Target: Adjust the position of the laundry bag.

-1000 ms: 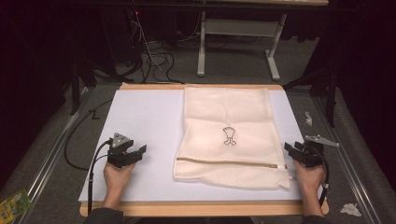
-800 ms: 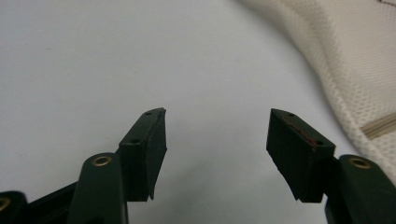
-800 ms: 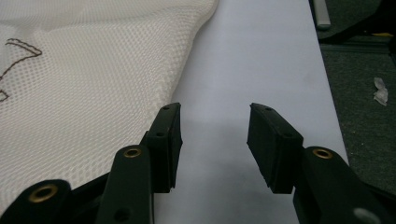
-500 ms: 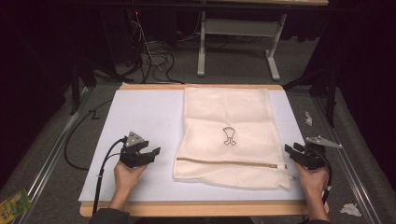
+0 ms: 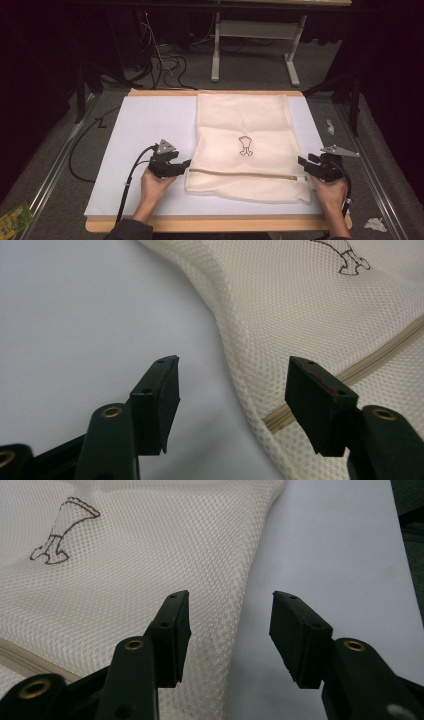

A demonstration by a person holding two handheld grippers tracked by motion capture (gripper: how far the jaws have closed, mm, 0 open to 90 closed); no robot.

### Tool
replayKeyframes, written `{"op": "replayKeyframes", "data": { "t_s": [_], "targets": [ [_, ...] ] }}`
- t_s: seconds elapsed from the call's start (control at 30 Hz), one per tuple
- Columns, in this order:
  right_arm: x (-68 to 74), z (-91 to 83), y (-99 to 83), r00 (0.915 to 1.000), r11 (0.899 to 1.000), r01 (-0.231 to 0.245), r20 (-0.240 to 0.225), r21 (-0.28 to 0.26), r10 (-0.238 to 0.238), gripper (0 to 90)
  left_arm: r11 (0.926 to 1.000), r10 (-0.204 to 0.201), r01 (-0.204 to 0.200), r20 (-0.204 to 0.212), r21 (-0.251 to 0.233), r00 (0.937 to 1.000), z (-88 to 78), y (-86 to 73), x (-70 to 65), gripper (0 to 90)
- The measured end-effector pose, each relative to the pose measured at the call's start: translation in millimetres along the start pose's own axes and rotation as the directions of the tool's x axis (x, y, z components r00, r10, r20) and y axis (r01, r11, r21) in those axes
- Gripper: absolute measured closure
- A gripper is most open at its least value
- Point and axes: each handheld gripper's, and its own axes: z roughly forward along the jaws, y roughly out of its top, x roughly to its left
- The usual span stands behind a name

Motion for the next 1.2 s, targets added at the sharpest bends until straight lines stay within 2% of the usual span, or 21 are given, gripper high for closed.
{"op": "replayKeyframes", "data": {
  "t_s": [0.13,0.27,0.53,0.77,0.8,0.87,0.93,1.03,1.13,1.17,1.2],
  "targets": [
    [2.5,2.6,1.1,1.0000,1.000,0.002,0.004,0.024,-0.002,48.7,0.9993,0.018,-0.018,0.008,0.031,0.9998,12.3,6.6,-9.6,37.6],
    [4.0,4.6,1.7,1.0000,1.000,0.005,0.000,0.030,-0.005,46.9,0.9991,0.024,-0.025,0.007,0.034,0.9997,17.7,11.3,-14.2,37.2],
    [6.4,12.4,3.0,0.9999,0.999,0.014,0.010,0.045,-0.014,41.6,0.9981,0.003,-0.004,0.011,0.062,0.9999,40.0,18.7,-22.5,39.9],
    [5.6,18.1,3.1,0.9999,0.997,0.007,0.009,0.073,-0.007,42.0,0.9963,-0.002,0.003,-0.004,0.086,1.0000,48.0,22.2,-24.9,44.7],
    [5.6,18.8,3.1,1.0000,0.997,0.003,0.004,0.076,-0.003,43.5,0.9958,-0.005,0.005,-0.002,0.091,1.0000,49.0,22.7,-24.7,44.7],
    [5.8,21.3,3.1,0.9999,0.996,0.000,-0.013,0.092,0.001,50.9,0.9953,-0.011,0.010,0.011,0.096,0.9999,50.1,22.6,-23.7,52.2],
    [6.2,22.7,3.0,0.9998,0.996,0.001,-0.018,0.095,0.001,54.3,0.9949,-0.009,0.008,0.008,0.100,0.9999,50.7,22.1,-22.9,54.1],
    [8.6,26.8,3.0,0.9993,0.991,0.019,-0.035,0.131,-0.015,60.8,0.9941,-0.003,0.002,0.010,0.109,0.9999,50.9,21.7,-21.9,60.5],
    [7.7,29.1,2.4,0.9988,0.989,0.017,-0.049,0.147,-0.010,69.8,0.9921,-0.015,0.011,0.030,0.125,0.9994,51.6,21.5,-19.1,72.9],
    [7.7,29.1,2.4,0.9988,0.989,0.017,-0.049,0.147,-0.010,69.8,0.9921,-0.015,0.011,0.030,0.125,0.9994,51.6,21.5,-19.1,76.5],
    [7.1,28.4,2.6,0.9988,0.989,0.019,-0.048,0.147,-0.013,76.4,0.9920,-0.019,0.014,0.035,0.126,0.9992,50.9,21.5,-17.7,80.4]
  ]
}}
